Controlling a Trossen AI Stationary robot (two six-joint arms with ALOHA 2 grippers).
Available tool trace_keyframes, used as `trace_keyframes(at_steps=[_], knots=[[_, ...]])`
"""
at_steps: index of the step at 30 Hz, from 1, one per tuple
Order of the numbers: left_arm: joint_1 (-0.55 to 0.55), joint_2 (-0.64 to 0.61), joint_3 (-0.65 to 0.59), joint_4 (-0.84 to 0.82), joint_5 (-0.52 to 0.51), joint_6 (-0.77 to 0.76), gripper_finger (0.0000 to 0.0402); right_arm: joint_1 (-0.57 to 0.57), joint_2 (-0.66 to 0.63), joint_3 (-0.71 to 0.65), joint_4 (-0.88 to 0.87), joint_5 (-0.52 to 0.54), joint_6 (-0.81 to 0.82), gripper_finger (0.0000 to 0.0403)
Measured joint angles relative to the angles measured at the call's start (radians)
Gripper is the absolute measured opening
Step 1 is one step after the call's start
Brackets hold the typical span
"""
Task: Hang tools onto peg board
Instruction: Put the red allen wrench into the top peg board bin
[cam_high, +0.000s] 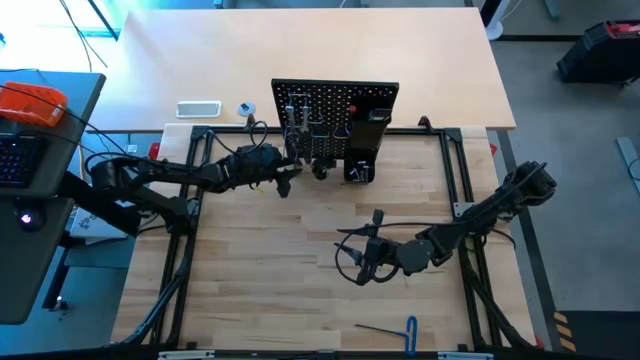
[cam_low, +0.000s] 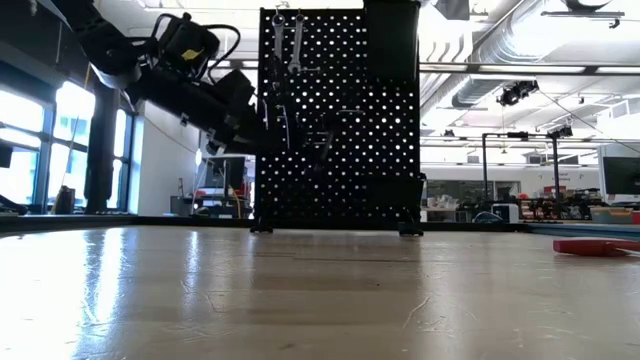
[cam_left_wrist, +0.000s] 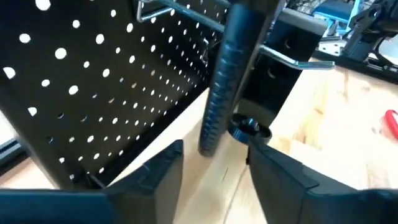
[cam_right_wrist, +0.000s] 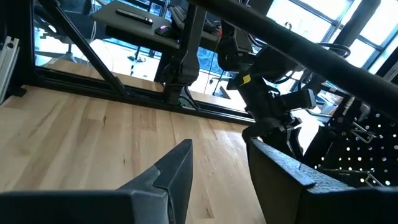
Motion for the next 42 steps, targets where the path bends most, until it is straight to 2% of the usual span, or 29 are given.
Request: trace_keyframes(at_steps=[7, 13, 19, 28, 35, 42], knots=[[-0.001, 0.000, 0.000, -0.097, 0.031, -0.041, 0.0217, 0.001, 0.000, 0.000, -0.059, 0.000, 0.048, 0.0149], [-0.029, -0.007, 0.000, -0.174, 0.049, -0.053, 0.0219, 0.011, 0.000, 0.000, -0.194, 0.004, 0.159, 0.0149], [-0.064, -0.040, 0.000, -0.249, 0.031, -0.077, 0.0219, 0.045, 0.000, 0.000, -0.378, 0.064, 0.286, 0.0149], [-0.149, -0.115, 0.000, -0.377, -0.054, -0.109, 0.0218, 0.094, 0.000, 0.000, -0.821, 0.057, 0.700, 0.0149], [-0.246, -0.128, 0.000, -0.411, -0.088, -0.169, 0.0218, 0.136, 0.000, 0.000, -1.175, -0.085, 1.078, 0.0149], [-0.402, -0.128, 0.000, -0.408, -0.178, -0.252, 0.0218, 0.219, 0.000, 0.000, -1.423, -0.178, 1.304, 0.0149]])
